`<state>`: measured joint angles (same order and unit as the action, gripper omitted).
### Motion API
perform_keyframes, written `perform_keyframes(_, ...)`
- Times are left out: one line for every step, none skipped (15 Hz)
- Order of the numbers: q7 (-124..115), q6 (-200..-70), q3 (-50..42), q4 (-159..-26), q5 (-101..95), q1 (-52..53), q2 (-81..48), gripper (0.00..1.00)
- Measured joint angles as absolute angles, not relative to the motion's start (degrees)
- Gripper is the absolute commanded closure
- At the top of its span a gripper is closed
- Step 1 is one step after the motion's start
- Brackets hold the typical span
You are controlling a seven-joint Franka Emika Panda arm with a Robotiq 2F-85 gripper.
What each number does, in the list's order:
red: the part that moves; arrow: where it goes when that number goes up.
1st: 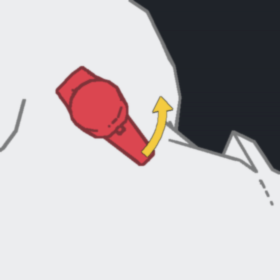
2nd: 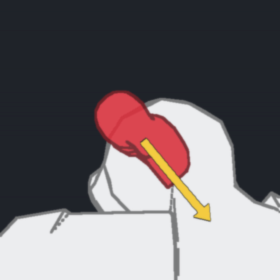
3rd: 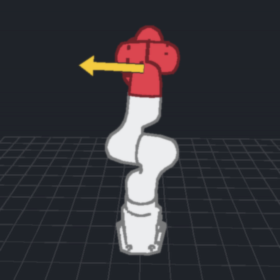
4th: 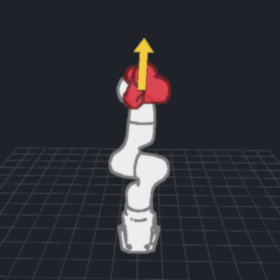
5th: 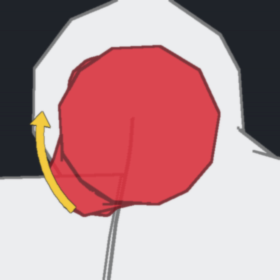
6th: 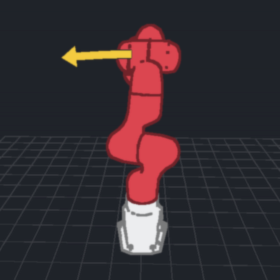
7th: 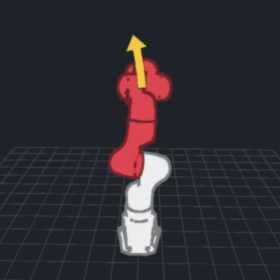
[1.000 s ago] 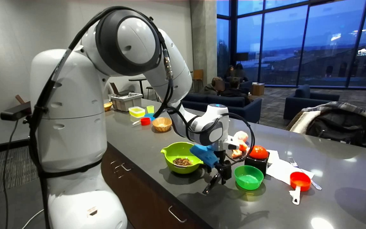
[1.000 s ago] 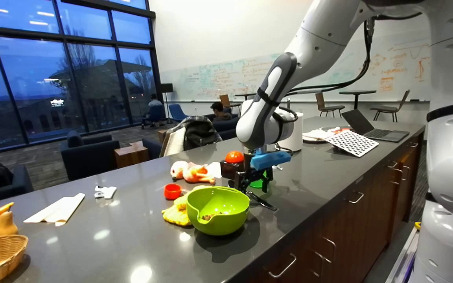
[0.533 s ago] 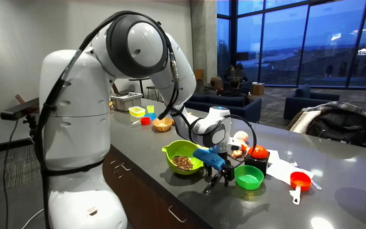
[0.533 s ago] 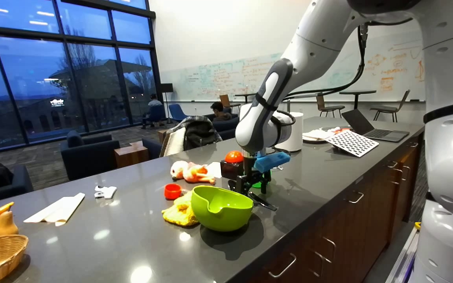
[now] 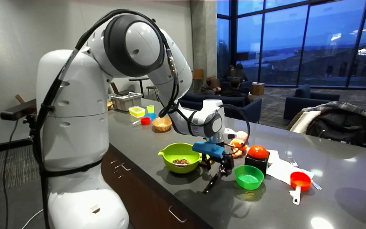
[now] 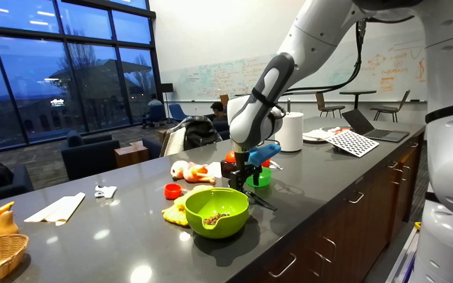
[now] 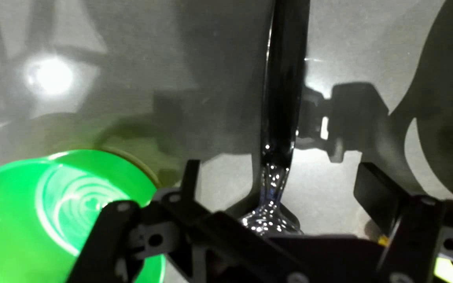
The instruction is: Use the black spoon to stir in the green bowl
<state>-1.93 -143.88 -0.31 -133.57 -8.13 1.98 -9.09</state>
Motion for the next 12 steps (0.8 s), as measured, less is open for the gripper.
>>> perform_keyframes(-2.41,-142.71,-0.28,-133.02,-8.93,2.34,-8.61,0.00)
perform_keyframes(-2.86,-141.52,-0.26,-132.47,-9.63,2.58,-8.05,0.00)
perform_keyframes(-3.18,-140.36,-0.22,-131.92,-10.24,2.74,-7.45,0.00)
perform_keyframes(-3.46,-139.15,-0.16,-131.31,-10.81,2.79,-6.83,0.00)
perform_keyframes(-3.82,-138.07,-0.12,-130.76,-11.27,2.82,-6.21,0.00)
perform_keyframes(-4.03,-137.09,-0.11,-130.23,-11.49,2.83,-5.59,0.00)
perform_keyframes(-4.17,-136.18,-0.09,-129.75,-11.52,2.84,-5.01,0.00)
perform_keyframes(-4.46,-135.41,-0.08,-129.35,-11.52,2.84,-4.49,0.00)
perform_keyframes(-4.96,-134.80,-0.07,-129.08,-11.52,2.84,-4.05,0.00)
perform_keyframes(-5.45,-134.38,-0.04,-128.95,-11.47,2.83,-3.70,0.00)
perform_keyframes(-6.10,-134.09,0.04,-128.95,-11.40,2.84,-3.49,0.00)
perform_keyframes(-6.75,-134.03,0.16,-129.06,-11.30,2.84,-3.49,0.00)
